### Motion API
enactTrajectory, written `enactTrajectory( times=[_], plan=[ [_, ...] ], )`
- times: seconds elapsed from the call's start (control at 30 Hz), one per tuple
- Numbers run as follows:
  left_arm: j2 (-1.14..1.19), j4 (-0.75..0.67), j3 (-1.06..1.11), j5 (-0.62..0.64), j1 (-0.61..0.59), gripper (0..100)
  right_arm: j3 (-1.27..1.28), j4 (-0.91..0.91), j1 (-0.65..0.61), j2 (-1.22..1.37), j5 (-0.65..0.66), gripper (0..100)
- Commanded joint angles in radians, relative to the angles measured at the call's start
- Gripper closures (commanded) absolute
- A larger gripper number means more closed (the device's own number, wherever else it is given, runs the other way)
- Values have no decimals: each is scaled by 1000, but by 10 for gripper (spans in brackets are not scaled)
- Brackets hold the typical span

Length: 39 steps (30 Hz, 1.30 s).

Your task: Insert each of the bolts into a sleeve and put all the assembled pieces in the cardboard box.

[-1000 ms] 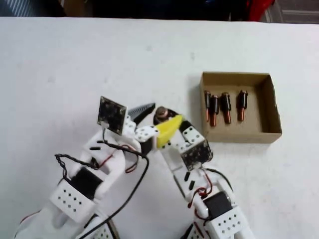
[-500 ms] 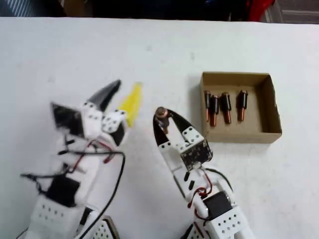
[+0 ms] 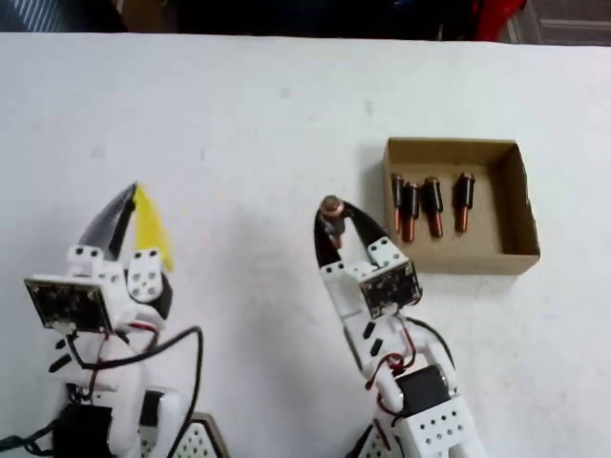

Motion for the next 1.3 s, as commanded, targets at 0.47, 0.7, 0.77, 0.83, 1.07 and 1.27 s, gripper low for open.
enactTrajectory(
  times=[0.47, 0.7, 0.77, 0.83, 1.07, 1.27],
  plan=[
    [-44, 121, 259, -8, -119, 977, -450, 496, 93, -15, 14, 981],
    [-44, 121, 400, -8, -77, 977, -735, 684, 94, -5, 46, 981],
    [-44, 121, 417, -8, -64, 977, -787, 707, 97, -5, 80, 981],
    [-44, 124, 436, -6, -51, 977, -825, 719, 143, -4, 84, 981],
    [-44, 126, 509, -3, -38, 977, -933, 713, 311, 197, 84, 981],
    [-44, 163, 542, -3, -38, 977, -1031, 697, 398, 575, 91, 981]
  ],
)
